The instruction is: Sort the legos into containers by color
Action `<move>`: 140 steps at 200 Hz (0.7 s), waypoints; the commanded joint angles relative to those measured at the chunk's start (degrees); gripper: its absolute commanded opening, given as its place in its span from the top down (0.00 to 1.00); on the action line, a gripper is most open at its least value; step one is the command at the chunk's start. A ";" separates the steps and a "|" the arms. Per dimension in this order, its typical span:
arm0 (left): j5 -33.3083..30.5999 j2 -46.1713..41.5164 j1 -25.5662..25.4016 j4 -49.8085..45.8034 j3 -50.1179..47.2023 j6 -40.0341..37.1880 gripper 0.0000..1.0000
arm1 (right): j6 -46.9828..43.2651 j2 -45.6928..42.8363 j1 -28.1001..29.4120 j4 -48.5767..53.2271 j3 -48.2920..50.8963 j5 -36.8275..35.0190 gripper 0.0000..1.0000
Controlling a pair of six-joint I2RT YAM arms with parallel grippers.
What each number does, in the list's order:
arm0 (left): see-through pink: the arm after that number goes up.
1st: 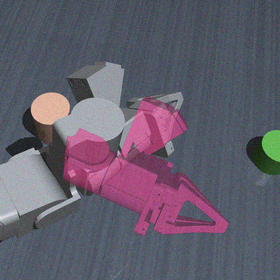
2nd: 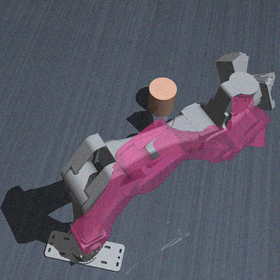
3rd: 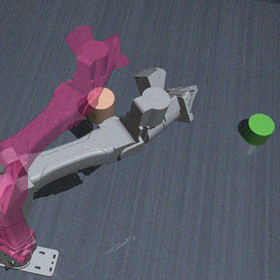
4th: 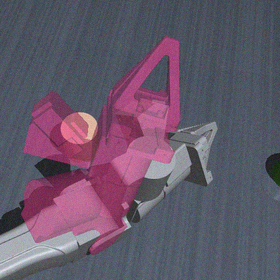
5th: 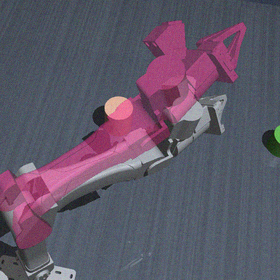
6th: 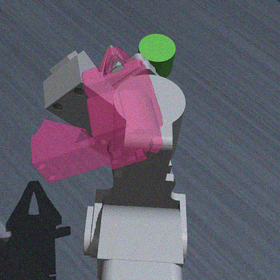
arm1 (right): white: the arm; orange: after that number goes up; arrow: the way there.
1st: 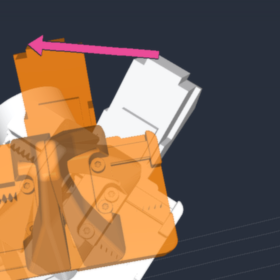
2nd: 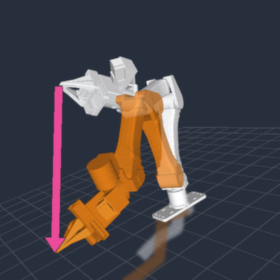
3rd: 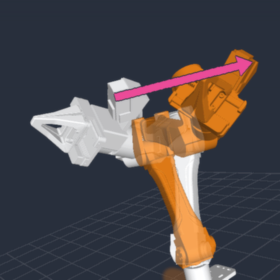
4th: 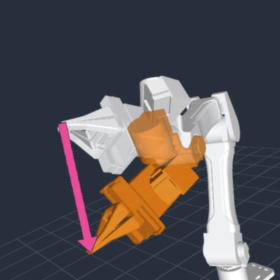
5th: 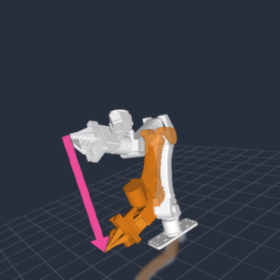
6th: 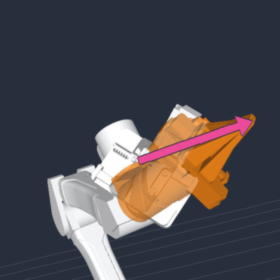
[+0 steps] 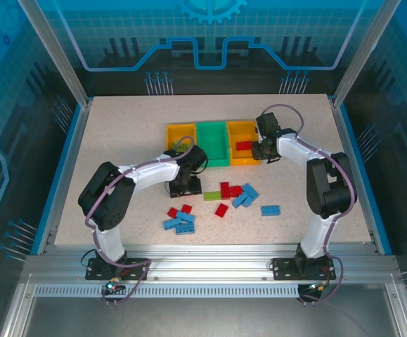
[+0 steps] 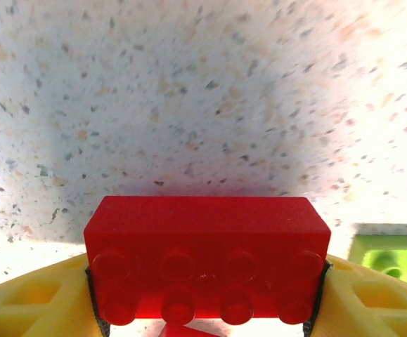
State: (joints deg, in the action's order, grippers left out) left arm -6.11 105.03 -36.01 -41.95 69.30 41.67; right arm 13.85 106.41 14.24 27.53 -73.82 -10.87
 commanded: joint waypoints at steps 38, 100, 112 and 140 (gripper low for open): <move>-1.76 -1.85 -0.37 -4.30 10.44 -3.60 0.49 | -1.44 -0.70 -2.39 -1.25 -0.97 7.40 0.74; -0.46 3.40 -0.88 -4.28 26.95 -7.75 0.47 | -3.18 -1.47 0.22 -1.70 1.63 8.55 0.85; 0.16 5.55 -0.91 -4.45 30.02 -8.47 0.47 | -3.34 -2.03 0.91 -2.03 2.51 8.79 0.86; 1.76 10.37 -0.98 -4.21 36.38 -10.51 0.47 | -3.95 -3.21 2.67 -2.48 3.98 9.37 0.89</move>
State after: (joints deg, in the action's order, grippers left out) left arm -6.37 110.56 -36.45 -44.66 100.92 34.41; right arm 11.86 105.32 14.48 24.82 -71.81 -3.97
